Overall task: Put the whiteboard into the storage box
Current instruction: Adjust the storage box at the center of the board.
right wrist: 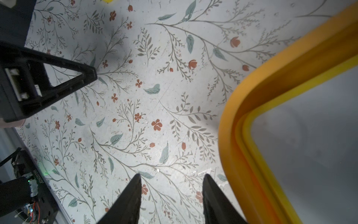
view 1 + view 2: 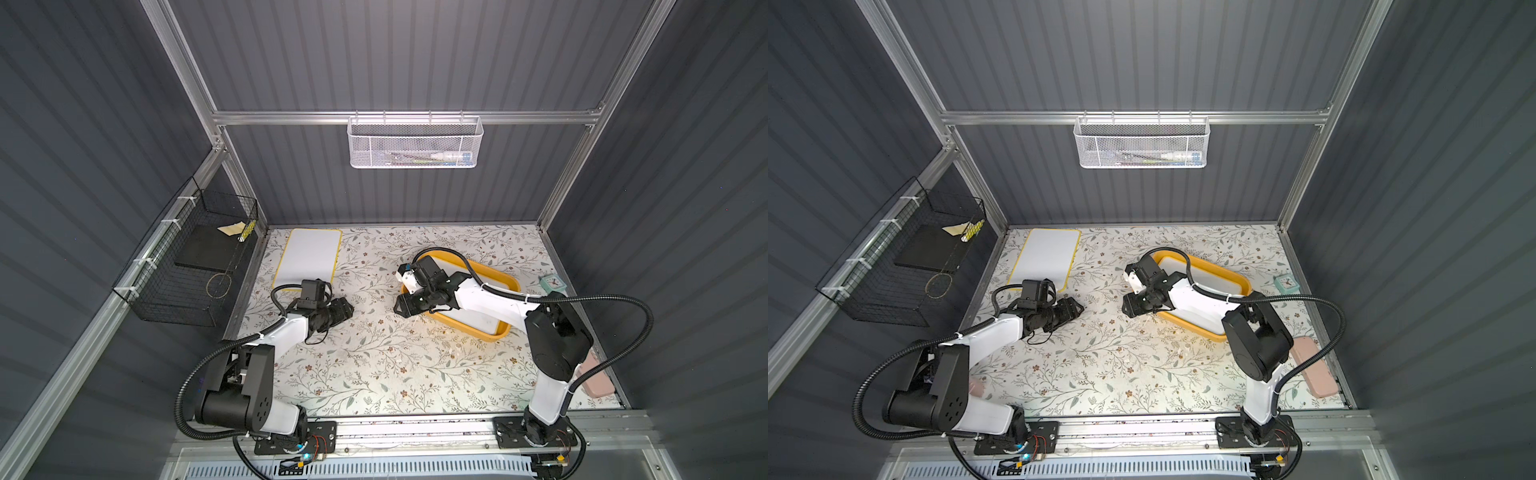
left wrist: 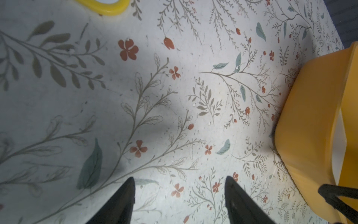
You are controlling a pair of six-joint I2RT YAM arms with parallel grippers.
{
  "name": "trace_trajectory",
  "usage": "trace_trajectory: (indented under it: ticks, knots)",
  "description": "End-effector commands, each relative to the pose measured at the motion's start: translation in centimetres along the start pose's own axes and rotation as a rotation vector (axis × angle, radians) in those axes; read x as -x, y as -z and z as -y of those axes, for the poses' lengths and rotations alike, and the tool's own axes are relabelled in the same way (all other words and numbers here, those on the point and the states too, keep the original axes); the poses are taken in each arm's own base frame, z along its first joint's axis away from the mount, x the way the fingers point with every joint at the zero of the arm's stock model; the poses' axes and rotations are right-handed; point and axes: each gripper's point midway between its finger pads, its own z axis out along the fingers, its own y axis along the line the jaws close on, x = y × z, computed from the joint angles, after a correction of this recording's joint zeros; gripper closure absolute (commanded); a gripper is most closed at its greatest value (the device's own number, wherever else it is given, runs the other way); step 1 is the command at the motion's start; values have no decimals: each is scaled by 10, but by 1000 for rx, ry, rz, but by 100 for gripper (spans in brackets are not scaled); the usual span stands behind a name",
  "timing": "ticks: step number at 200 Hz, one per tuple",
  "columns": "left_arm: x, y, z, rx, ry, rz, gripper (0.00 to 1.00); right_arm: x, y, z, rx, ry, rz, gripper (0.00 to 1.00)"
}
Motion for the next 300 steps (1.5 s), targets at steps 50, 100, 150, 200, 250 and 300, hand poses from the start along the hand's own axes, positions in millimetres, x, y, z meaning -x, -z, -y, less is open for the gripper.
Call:
trace_trajectory:
  ticks: [50,100,150,200,250,300]
  knots:
    - [5,10,4,16,-32,14,27,13,2,46,-117,-51,1,48]
    - [5,6,-5,69,-35,-12,26,18,10,73,-141,-97,17,48]
    - [22,9,-8,147,-58,-1,26,19,21,55,-40,-78,38,47]
    - [62,9,-19,301,-97,7,26,-4,26,17,106,-48,47,46]
    - [108,-4,-38,389,-82,27,26,-38,2,-19,37,148,-4,45]
    - [136,-37,-43,338,-64,0,26,-46,1,-38,107,169,41,44]
